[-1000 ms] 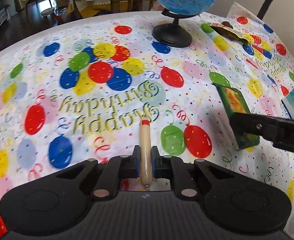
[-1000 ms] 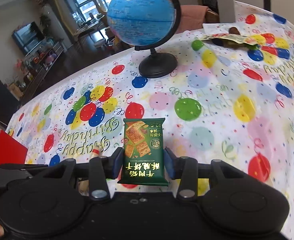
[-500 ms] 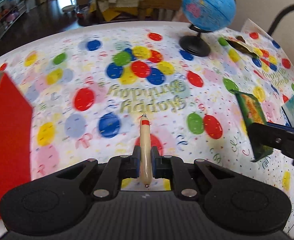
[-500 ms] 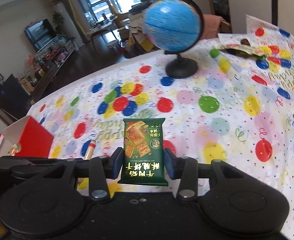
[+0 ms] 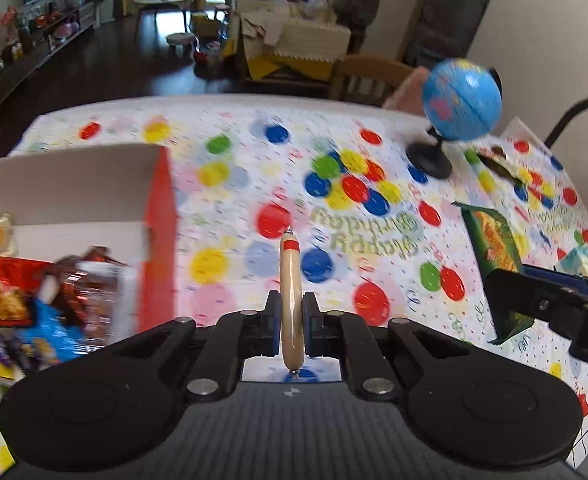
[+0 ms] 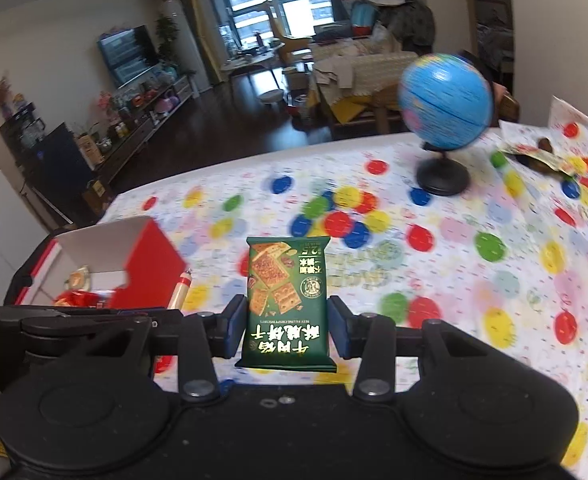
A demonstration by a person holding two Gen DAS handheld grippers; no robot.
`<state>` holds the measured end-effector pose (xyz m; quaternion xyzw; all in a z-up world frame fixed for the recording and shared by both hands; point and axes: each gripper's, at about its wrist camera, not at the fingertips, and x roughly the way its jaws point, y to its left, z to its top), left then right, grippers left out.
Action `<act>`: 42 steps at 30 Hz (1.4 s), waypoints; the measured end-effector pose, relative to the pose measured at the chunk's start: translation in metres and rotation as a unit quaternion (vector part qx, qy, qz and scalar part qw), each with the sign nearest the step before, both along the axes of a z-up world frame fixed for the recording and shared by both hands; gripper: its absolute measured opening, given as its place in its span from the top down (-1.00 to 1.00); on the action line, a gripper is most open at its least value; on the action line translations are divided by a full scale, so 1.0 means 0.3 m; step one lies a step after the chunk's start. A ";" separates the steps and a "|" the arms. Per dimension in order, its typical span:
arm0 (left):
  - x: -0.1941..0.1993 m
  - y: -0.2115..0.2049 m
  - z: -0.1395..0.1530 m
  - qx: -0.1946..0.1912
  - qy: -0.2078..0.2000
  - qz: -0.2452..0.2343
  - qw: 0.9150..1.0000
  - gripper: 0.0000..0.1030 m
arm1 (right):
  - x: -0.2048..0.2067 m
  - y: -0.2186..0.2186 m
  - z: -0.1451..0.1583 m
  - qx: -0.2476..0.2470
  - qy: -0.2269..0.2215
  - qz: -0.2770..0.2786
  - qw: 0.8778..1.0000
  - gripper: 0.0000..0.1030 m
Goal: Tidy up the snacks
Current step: 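Carry both held snacks over the cardboard box and lower them inside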
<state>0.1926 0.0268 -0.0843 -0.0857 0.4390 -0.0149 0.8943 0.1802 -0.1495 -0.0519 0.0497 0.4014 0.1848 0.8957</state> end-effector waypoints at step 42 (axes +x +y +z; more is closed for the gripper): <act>-0.136 0.872 -0.098 0.021 0.031 0.079 0.996 0.79 | -0.034 0.905 -0.168 -0.083 0.023 0.096 0.992 0.20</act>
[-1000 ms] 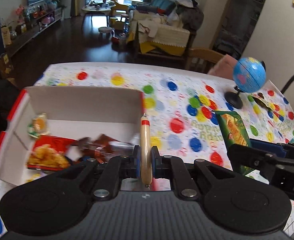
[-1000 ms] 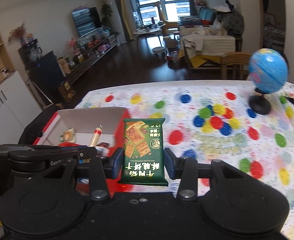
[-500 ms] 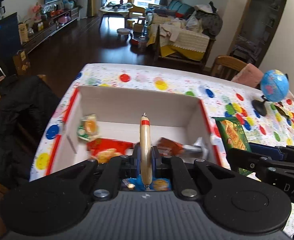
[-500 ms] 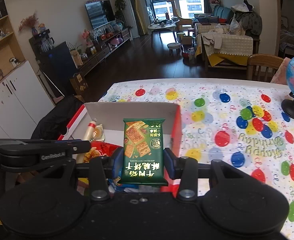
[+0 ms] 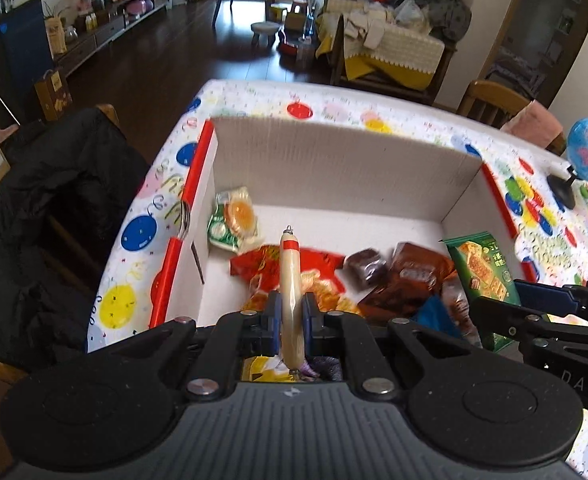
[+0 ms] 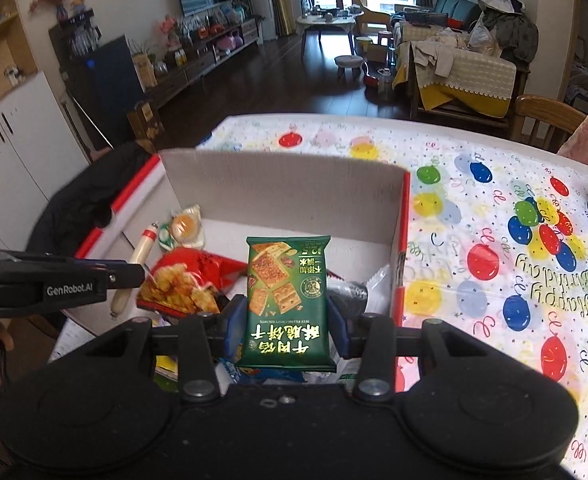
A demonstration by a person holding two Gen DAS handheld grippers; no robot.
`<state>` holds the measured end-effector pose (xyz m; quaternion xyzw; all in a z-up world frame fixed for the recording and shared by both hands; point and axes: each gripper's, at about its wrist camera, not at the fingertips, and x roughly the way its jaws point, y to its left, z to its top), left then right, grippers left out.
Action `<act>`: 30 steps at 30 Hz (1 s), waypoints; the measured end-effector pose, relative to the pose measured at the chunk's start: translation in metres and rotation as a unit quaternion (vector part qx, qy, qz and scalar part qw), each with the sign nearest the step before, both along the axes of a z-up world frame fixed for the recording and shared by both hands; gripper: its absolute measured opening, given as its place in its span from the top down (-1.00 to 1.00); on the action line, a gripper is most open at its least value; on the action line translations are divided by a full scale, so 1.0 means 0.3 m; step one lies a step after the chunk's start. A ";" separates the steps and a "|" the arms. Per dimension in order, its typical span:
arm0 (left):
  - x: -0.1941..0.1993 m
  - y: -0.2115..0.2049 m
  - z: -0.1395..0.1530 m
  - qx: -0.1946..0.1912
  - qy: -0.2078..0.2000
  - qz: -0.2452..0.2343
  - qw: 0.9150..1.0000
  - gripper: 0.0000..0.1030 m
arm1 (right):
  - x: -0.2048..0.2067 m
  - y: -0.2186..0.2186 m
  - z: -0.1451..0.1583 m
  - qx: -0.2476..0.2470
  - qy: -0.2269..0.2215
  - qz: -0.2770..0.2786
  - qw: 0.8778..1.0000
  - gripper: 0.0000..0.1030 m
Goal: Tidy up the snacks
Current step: 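Carry both held snacks over the cardboard box and lower them inside, then open both tools to release the snacks into the box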
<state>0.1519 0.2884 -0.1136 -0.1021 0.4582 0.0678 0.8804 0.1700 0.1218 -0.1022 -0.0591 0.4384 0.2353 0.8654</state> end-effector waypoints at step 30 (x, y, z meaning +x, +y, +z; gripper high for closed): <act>-0.079 -0.056 -0.013 -0.005 0.008 -0.011 1.000 0.58 | -0.083 -0.051 0.023 0.018 -0.006 -0.012 1.000 -0.24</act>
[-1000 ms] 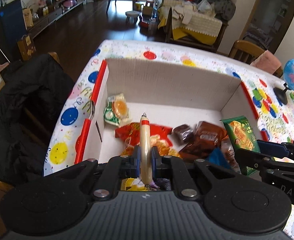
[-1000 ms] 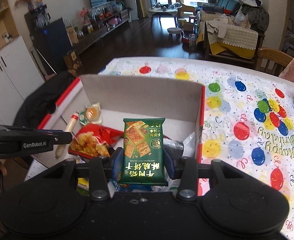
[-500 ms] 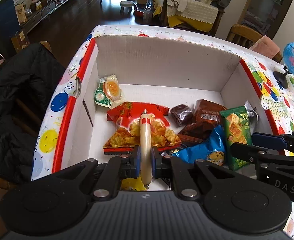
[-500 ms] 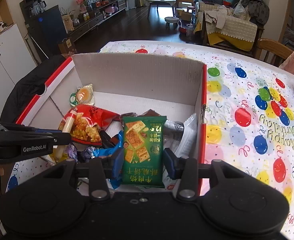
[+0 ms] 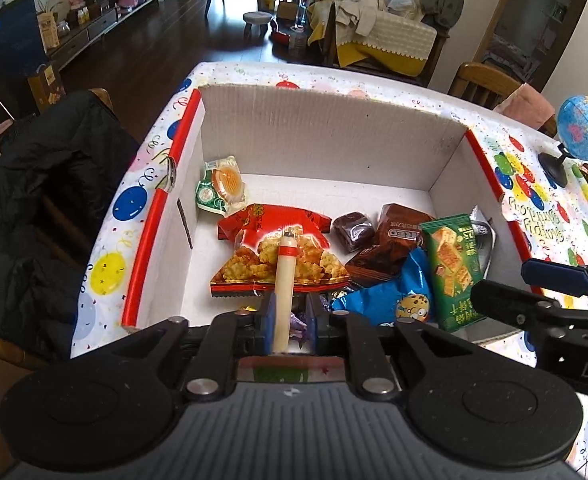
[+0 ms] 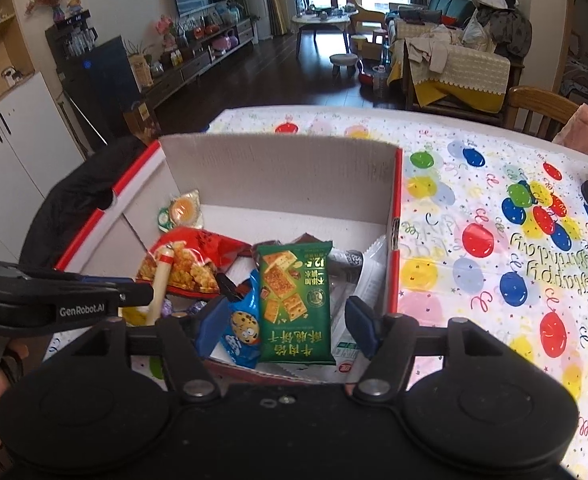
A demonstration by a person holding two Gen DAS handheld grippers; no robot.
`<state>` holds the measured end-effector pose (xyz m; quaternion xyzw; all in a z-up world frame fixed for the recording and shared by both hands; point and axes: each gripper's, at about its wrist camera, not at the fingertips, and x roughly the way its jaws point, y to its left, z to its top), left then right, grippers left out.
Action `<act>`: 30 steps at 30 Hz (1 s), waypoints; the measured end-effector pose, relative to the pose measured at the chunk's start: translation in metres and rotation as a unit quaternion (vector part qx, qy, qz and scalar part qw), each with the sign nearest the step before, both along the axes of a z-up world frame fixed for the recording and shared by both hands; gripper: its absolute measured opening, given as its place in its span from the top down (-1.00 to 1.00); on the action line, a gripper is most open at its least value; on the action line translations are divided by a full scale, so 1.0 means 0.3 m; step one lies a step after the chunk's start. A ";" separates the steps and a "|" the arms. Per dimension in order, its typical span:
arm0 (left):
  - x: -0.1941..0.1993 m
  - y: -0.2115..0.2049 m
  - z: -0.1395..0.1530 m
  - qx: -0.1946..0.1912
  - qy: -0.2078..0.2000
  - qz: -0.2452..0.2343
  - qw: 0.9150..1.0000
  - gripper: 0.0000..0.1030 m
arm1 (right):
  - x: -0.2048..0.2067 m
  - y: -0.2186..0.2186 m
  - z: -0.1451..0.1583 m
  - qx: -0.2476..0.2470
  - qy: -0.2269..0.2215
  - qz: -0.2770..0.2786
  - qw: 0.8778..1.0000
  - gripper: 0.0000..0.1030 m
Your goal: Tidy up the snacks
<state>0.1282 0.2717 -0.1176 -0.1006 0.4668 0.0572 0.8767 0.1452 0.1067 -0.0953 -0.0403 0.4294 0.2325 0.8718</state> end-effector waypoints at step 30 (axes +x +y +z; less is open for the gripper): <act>-0.285 -0.009 0.320 -0.001 -0.144 -0.004 0.990 -0.69 | -0.235 -0.104 0.271 0.100 -0.086 -0.004 0.991 -1.00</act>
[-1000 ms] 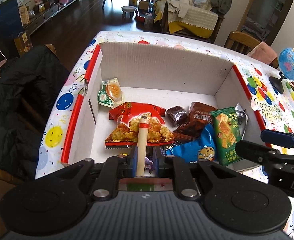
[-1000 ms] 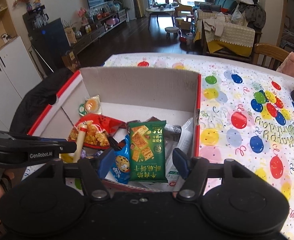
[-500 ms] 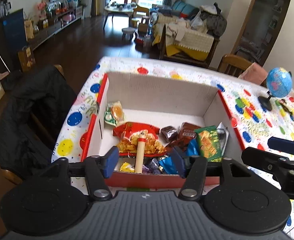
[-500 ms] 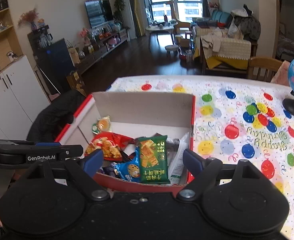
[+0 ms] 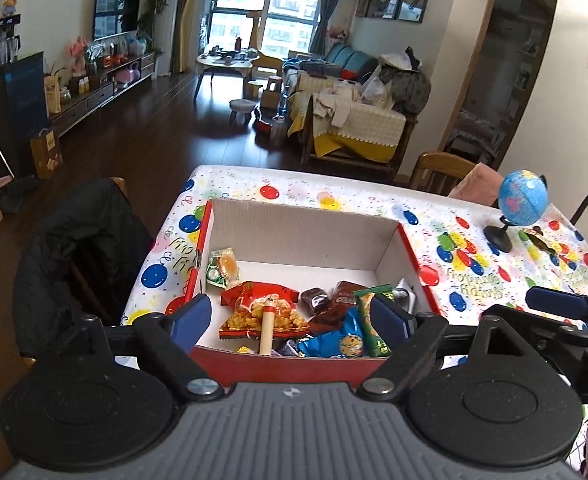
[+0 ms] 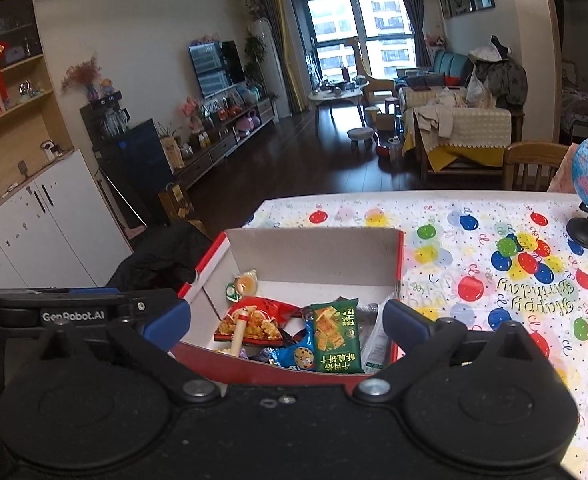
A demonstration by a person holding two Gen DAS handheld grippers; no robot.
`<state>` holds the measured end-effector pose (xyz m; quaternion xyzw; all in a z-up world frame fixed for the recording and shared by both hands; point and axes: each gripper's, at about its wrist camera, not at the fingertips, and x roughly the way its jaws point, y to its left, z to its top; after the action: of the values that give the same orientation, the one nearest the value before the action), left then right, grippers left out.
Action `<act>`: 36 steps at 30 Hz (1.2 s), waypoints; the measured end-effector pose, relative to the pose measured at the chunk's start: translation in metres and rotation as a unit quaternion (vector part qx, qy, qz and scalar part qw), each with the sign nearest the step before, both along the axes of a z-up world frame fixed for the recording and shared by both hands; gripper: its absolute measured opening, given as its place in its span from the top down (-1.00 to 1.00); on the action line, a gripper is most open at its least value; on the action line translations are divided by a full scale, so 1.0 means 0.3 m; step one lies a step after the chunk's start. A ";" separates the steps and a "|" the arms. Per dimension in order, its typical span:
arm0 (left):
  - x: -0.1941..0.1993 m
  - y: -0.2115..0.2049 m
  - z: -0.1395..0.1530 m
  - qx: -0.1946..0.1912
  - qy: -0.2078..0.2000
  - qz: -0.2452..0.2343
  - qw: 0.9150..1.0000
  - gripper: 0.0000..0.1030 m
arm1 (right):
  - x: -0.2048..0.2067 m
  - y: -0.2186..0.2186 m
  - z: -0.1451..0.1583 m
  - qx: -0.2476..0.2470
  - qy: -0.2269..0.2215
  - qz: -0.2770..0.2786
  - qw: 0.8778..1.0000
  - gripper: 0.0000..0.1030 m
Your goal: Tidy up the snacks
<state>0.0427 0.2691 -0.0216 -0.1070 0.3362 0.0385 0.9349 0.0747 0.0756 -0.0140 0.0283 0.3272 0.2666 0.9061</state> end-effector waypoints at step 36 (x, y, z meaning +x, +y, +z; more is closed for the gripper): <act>-0.107 -0.071 0.078 0.017 -0.005 0.003 1.000 -0.98 | -0.136 -0.020 0.012 0.009 -0.070 -0.041 0.997 -0.99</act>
<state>0.0108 0.2479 0.0018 -0.0923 0.3305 0.0459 0.9382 0.0340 0.0695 -0.0103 0.0318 0.2593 0.2333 0.9367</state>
